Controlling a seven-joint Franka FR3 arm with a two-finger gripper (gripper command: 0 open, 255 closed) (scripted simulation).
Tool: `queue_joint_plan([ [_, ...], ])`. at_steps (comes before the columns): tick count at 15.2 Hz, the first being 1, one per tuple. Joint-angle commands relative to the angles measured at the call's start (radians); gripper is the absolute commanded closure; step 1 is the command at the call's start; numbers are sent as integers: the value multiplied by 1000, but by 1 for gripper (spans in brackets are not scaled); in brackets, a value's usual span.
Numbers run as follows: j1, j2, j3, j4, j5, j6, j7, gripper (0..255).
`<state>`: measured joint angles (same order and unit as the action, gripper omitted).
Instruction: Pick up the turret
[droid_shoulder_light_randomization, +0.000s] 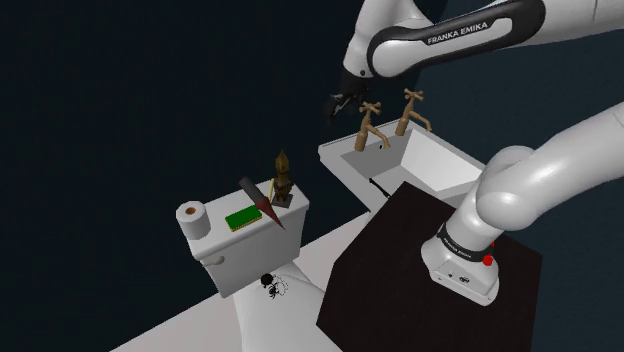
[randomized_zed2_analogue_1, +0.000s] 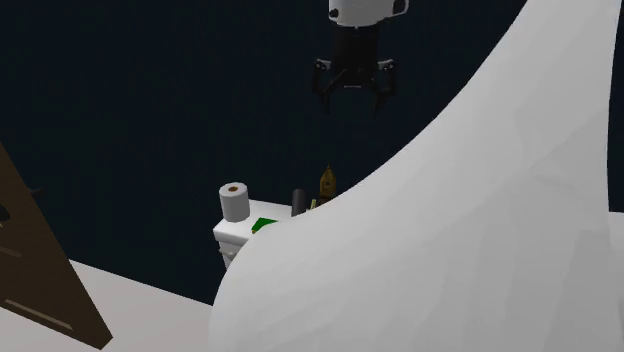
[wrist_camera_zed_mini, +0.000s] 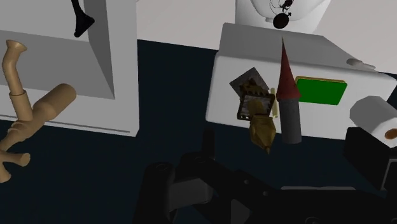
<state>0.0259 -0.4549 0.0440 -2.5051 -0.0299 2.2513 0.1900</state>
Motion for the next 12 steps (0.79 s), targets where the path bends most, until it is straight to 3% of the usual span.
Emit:
queue_joint_plan([
  [1,-5,76,10,5,-11,90,18,0],
  [7,-24,302,47,52,-76,314,107,0],
  [12,-36,504,61,141,-193,460,224,0],
])
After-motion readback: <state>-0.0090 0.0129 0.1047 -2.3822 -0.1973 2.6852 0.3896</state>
